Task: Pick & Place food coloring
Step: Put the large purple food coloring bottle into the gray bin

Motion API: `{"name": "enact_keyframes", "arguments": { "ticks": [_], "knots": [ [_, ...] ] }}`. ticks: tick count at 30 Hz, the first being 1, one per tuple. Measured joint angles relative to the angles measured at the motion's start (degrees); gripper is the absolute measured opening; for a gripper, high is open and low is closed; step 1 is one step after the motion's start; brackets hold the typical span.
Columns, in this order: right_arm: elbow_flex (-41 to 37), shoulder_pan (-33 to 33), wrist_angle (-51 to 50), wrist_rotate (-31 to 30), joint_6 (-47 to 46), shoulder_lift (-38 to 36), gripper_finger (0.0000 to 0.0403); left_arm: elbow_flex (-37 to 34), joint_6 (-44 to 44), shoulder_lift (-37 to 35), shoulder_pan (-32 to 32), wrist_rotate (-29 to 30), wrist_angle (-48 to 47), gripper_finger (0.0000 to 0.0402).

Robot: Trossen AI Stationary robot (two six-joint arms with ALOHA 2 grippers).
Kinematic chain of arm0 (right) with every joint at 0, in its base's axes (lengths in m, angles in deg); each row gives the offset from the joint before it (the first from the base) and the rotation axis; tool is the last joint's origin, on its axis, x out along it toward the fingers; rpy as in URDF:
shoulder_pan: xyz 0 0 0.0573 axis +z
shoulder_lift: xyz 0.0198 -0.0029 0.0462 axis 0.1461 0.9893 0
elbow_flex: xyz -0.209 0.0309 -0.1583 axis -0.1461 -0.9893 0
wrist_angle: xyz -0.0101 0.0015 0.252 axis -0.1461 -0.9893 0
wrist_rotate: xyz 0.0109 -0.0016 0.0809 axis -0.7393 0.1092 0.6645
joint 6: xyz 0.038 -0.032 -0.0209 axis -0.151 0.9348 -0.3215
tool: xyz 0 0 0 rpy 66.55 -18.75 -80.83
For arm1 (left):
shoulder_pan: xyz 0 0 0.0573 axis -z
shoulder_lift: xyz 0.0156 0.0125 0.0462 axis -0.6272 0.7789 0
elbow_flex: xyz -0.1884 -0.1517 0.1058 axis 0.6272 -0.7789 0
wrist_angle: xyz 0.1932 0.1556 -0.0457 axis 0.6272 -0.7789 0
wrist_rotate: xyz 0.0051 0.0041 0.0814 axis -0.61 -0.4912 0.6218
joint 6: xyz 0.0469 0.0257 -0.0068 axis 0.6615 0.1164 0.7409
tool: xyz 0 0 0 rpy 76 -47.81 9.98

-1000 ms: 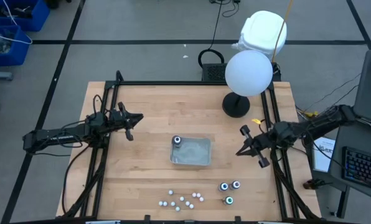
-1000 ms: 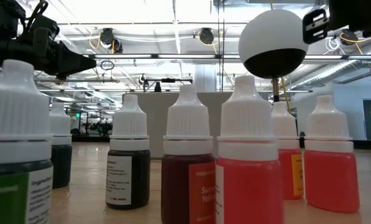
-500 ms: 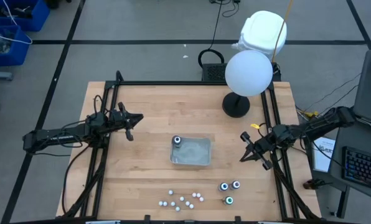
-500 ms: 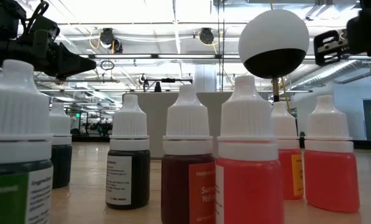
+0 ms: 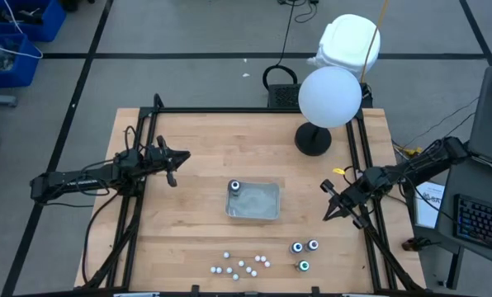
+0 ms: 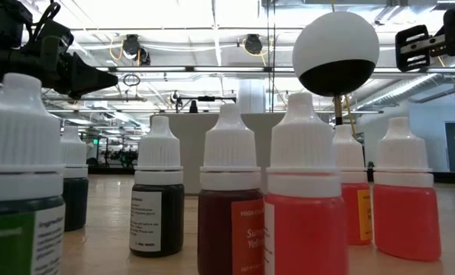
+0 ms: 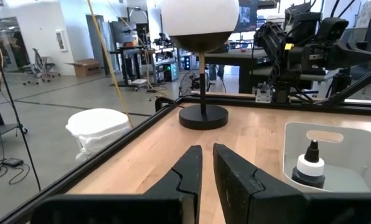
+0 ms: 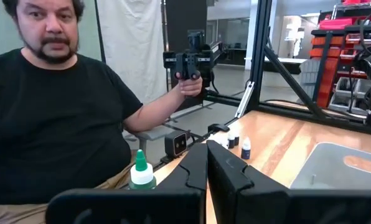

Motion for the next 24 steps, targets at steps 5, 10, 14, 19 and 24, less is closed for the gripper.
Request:
{"name": "enact_keyframes", "arguments": {
  "ticks": [5, 10, 14, 19, 24],
  "knots": [
    [0.0, 0.0, 0.0, -0.1, 0.6, 0.0, 0.0000, 0.0, 0.2, 0.0, 0.0, 0.0, 0.0, 0.0047],
    [0.7, 1.3, 0.1, -3.7, -2.5, 3.0, 0.0003, 0.0, 0.2, 0.0, 0.0, 0.0, -0.1, 0.0047],
    [2.8, 6.0, 0.4, -9.2, -4.5, 8.5, 0.0028, 0.0, 0.3, 0.0, 0.0, 0.0, -0.1, 0.0047],
    [6.7, 13.2, 2.2, -13.4, -7.2, 15.9, 0.0099, 0.0, 0.0, 0.0, 0.0, 0.0, -1.2, 0.0047],
    [10.1, 19.7, 2.1, -20.3, -7.3, 22.2, 0.0181, 0.0, -0.8, 0.0, 0.0, 0.0, -1.6, 0.0047]
  ]
}}
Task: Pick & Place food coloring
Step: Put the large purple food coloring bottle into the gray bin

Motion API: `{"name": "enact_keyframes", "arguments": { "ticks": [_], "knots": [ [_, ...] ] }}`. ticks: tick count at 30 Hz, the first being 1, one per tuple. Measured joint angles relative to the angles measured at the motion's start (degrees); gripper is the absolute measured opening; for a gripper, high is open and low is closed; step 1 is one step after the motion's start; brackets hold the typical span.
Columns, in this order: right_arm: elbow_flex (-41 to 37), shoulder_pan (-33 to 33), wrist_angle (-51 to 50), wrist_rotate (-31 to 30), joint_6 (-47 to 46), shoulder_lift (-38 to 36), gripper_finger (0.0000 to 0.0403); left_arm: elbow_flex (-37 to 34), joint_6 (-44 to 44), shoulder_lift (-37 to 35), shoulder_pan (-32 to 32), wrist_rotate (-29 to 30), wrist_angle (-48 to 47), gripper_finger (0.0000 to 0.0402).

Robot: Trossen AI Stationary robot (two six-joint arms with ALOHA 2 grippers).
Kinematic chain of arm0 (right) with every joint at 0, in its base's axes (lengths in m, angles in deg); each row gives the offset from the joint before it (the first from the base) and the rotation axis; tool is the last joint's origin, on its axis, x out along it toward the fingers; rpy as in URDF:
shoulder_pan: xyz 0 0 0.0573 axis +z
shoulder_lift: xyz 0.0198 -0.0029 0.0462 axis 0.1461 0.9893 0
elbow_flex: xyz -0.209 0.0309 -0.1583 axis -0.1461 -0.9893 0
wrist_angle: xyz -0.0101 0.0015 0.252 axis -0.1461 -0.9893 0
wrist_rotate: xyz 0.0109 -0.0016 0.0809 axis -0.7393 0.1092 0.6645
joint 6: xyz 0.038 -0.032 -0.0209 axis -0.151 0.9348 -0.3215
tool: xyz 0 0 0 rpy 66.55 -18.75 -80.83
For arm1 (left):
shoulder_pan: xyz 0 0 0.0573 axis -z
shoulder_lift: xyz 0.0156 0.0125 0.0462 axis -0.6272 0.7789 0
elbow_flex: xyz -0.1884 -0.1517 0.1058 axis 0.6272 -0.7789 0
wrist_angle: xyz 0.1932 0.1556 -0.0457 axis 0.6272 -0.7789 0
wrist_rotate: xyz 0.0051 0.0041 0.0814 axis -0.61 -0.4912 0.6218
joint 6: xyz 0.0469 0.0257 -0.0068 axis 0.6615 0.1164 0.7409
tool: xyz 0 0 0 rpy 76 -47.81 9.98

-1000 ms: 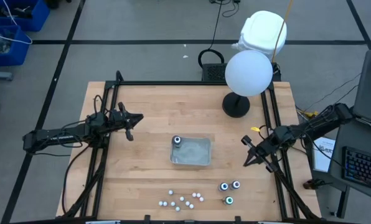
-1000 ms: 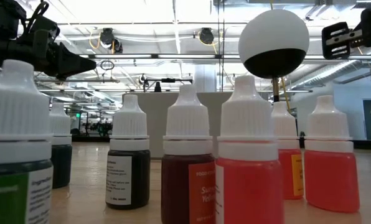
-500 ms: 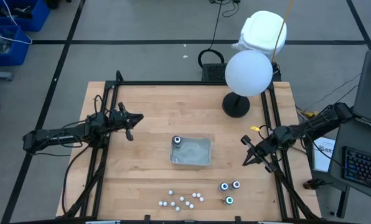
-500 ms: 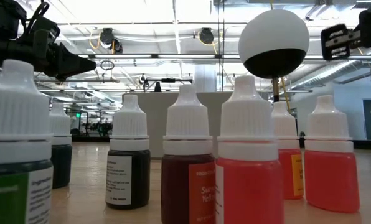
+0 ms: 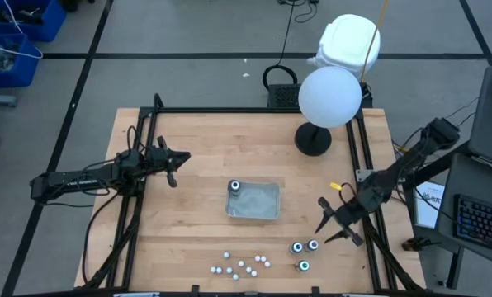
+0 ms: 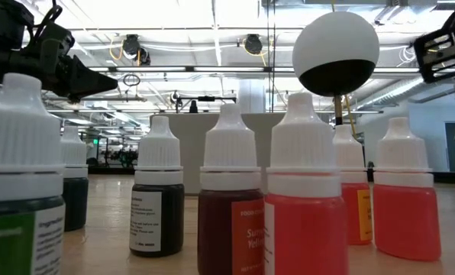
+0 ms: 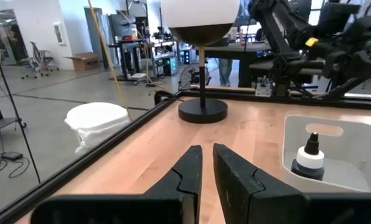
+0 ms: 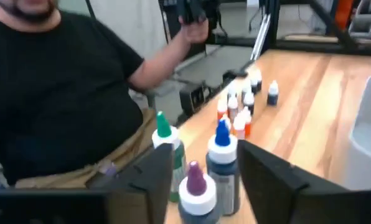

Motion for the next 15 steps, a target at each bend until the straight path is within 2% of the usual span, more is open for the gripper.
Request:
{"name": "enact_keyframes", "arguments": {
  "ticks": [6, 11, 15],
  "knots": [
    [2.1, 4.3, 2.3, -9.1, 1.1, 7.2, 0.0239, 0.0, -0.4, 0.0, 0.0, 0.0, 0.0, 0.0047],
    [2.4, 5.8, 8.0, -14.1, 2.3, 12.1, 0.0246, 0.0, -0.2, 0.0, 0.0, 0.0, 0.2, 0.0047],
    [2.4, 5.9, 11.0, -14.4, 3.2, 15.5, 0.0247, 0.0, 0.1, 0.0, 0.0, 0.0, 0.2, 0.0047]
  ]
}}
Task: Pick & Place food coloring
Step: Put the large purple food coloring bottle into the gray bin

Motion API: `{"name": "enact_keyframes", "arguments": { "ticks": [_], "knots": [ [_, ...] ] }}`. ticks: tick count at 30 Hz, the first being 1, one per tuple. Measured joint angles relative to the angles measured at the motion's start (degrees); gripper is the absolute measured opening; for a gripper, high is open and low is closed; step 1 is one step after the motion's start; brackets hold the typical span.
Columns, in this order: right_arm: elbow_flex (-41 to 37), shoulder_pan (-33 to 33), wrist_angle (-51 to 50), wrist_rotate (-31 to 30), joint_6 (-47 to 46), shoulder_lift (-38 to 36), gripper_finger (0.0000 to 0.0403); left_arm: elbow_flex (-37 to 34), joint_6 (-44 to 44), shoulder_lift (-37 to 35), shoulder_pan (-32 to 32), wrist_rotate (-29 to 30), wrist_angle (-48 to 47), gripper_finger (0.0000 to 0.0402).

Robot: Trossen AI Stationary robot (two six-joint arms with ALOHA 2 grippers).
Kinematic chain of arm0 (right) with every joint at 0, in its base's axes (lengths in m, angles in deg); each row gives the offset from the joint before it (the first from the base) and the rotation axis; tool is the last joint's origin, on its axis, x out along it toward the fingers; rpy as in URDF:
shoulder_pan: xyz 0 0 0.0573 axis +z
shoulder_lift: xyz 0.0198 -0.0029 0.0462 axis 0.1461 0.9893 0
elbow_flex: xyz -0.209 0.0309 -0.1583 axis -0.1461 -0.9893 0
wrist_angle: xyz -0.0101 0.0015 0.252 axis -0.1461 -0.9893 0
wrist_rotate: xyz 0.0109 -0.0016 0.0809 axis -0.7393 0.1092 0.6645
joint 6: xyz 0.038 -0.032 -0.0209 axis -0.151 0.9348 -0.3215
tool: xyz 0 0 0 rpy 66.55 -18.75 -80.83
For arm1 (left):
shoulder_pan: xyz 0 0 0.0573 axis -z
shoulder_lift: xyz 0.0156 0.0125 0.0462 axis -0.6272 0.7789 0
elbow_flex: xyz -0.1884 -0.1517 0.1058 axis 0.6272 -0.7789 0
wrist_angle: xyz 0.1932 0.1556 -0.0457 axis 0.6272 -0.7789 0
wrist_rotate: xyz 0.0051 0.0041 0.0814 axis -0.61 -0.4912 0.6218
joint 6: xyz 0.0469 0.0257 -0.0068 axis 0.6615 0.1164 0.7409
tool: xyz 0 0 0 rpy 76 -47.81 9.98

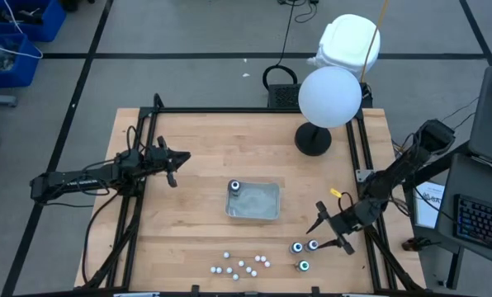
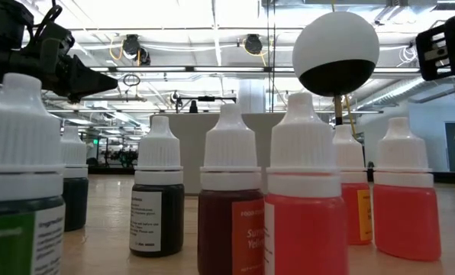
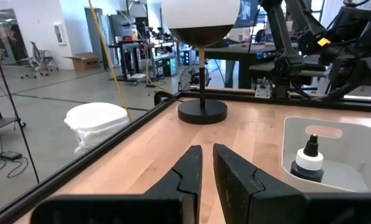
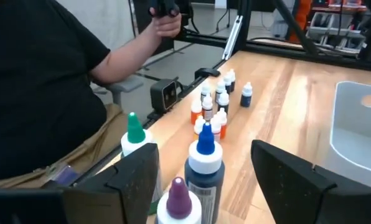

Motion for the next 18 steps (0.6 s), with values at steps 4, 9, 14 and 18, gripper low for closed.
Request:
{"name": "enact_keyframes", "arguments": {
  "ticks": [4, 9, 14, 18],
  "knots": [
    [0.0, 0.0, 1.4, -2.4, -0.1, 3.3, 0.0247, 0.0, -0.2, 0.0, 0.0, 0.0, 0.0, 0.0047],
    [0.0, 0.0, 2.7, -2.7, -0.1, 5.6, 0.0247, 0.0, -0.2, 0.0, 0.0, 0.0, 0.0, 0.0047],
    [0.0, 0.0, 2.9, -2.7, 0.0, 5.8, 0.0247, 0.0, 0.8, 0.0, 0.0, 0.0, 0.0, 0.0047],
    [0.0, 0.0, 2.9, -2.7, 0.0, 5.8, 0.0247, 0.0, 0.7, 0.0, 0.0, 0.0, 0.0, 0.0047]
  ]
}}
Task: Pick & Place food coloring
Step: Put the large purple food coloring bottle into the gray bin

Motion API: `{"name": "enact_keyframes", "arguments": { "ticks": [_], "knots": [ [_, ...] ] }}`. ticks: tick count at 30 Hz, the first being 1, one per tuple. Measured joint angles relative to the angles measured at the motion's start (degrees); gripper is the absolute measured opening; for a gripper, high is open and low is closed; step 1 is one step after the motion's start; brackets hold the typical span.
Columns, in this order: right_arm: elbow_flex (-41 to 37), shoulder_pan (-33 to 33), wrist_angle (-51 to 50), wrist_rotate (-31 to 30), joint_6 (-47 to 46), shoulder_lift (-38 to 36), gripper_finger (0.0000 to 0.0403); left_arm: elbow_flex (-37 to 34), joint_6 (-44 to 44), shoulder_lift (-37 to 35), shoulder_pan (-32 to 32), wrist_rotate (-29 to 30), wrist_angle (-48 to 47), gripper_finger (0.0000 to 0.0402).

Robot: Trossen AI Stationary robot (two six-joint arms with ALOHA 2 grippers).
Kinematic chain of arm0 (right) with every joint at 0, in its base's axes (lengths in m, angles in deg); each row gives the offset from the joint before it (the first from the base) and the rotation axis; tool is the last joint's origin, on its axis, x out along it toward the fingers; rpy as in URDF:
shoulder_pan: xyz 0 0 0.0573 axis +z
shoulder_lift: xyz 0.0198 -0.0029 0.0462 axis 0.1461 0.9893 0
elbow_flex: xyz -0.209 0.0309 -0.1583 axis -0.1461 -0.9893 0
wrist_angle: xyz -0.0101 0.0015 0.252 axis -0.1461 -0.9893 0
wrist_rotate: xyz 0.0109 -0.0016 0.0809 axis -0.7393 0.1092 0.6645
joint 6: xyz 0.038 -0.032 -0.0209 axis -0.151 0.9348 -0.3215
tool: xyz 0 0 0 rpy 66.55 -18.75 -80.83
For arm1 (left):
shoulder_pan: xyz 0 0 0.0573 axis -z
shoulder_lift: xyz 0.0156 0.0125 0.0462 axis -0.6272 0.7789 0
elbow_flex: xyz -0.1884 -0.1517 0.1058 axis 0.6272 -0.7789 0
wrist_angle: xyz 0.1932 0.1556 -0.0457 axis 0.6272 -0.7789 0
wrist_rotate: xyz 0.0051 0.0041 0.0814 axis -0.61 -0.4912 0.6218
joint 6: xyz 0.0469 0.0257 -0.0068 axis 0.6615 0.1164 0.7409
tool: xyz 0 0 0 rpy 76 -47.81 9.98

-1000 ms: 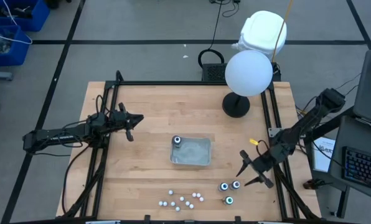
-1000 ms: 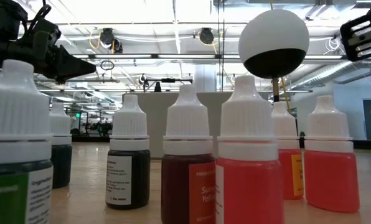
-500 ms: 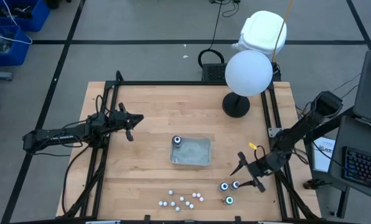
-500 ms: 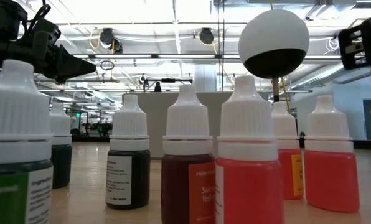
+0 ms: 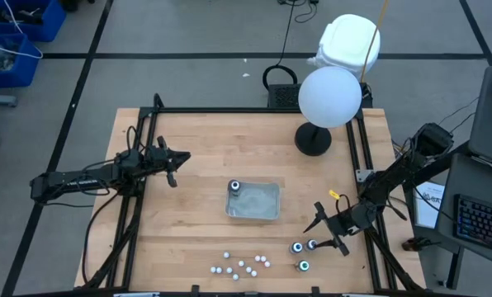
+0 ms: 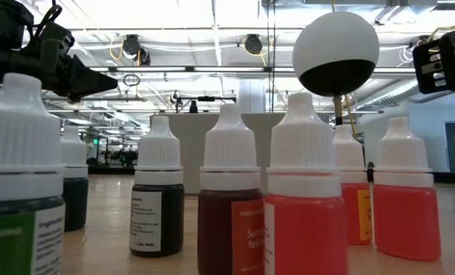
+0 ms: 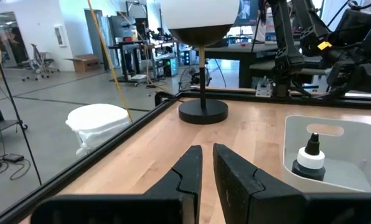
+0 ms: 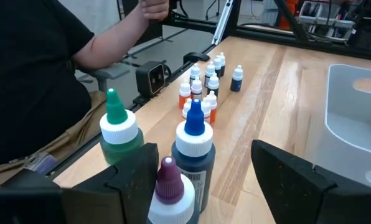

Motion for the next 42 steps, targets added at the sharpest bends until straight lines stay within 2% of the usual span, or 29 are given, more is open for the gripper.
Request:
{"name": "enact_keyframes", "arguments": {
  "ticks": [11, 22, 28, 37, 42],
  "knots": [
    [0.0, 0.0, -1.5, 1.8, -2.6, 0.0, 0.0247, 0.0, 0.4, 0.0, 0.0, 0.0, 0.0, 0.0047],
    [0.0, 0.9, -2.0, 3.1, -7.7, 3.9, 0.0241, 0.0, 0.2, 0.0, 0.0, 0.0, 0.0, 0.0047],
    [0.0, 0.9, -0.9, 3.1, -7.6, 5.1, 0.0202, 0.0, 0.1, 0.0, 0.0, 0.0, 0.0, 0.0047],
    [0.0, 0.9, -0.7, 3.2, -4.9, 5.2, 0.0109, 0.0, 0.4, 0.0, 0.0, 0.0, 0.0, 0.0047],
    [0.0, 1.0, 0.0, 3.2, -2.7, 3.8, 0.0108, 0.0, 0.3, 0.0, 0.0, 0.0, 0.0, 0.0047]
  ]
}}
